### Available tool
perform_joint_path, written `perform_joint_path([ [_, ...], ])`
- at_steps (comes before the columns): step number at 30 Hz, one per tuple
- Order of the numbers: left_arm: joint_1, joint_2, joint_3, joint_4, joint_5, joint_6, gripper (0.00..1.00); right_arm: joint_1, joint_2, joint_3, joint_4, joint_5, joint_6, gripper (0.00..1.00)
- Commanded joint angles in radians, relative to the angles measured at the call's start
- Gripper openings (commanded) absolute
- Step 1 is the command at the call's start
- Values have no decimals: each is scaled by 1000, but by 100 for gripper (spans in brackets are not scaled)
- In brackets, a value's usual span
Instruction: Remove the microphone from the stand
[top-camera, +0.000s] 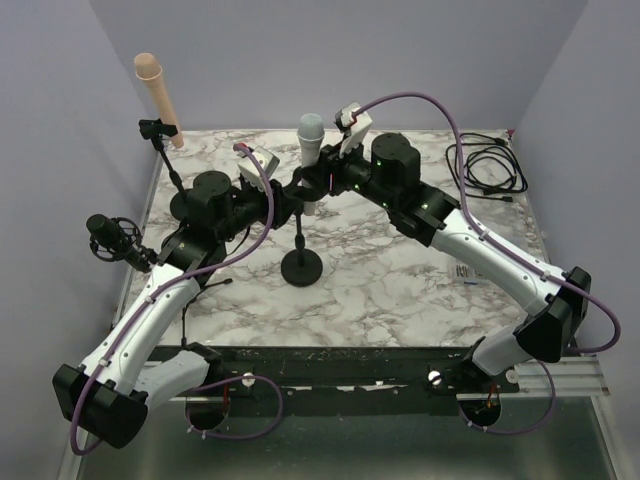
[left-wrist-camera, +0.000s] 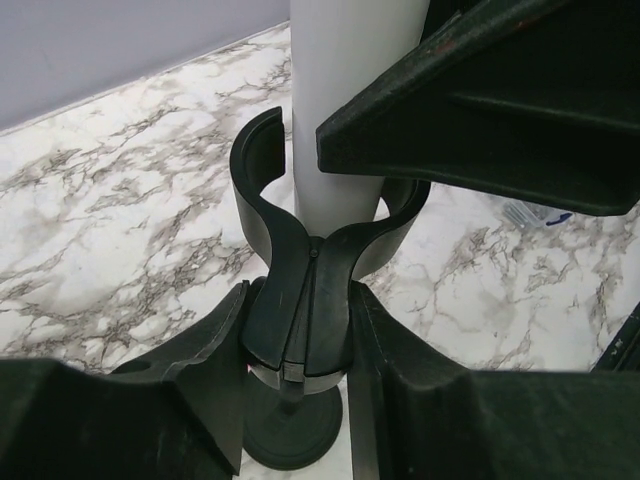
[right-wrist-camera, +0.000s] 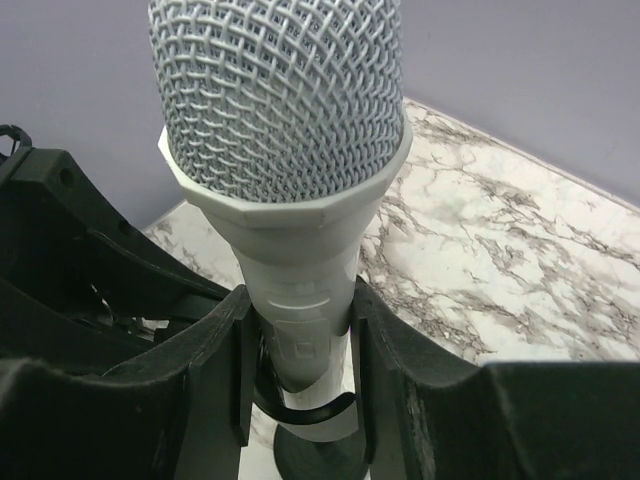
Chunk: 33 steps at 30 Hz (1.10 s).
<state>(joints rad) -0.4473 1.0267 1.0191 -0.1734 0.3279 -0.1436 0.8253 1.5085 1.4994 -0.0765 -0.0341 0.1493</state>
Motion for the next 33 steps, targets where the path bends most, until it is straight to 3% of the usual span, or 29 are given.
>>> perform_joint_path([
  [1,-5,16,3,-32,-34,16,0,28,25,60,-13,-15,-22,1],
  [6,-5,24,3,-36,-23,19,0,61,25,152,-42,86,-111,1],
  [13,-6,9,-4,-34,-16,14,0,61,1,243,-25,368,-181,1],
  [14,-6,6,-3,-39,-16,12,6,61,-7,237,-13,393,-193,1],
  [15,-5,2,-4,-40,-14,13,23,62,-20,229,4,420,-204,1],
  [17,-6,-13,-12,-35,-14,8,45,62,-44,206,34,462,-222,1],
  [19,-6,-33,-26,-21,-19,4,58,61,-75,169,63,488,-233,1],
  [28,-5,-66,-19,-22,20,-16,98,63,-194,-33,52,504,-191,1],
  [33,0,-68,24,-73,17,-22,98,61,-232,-118,-86,516,-108,1],
])
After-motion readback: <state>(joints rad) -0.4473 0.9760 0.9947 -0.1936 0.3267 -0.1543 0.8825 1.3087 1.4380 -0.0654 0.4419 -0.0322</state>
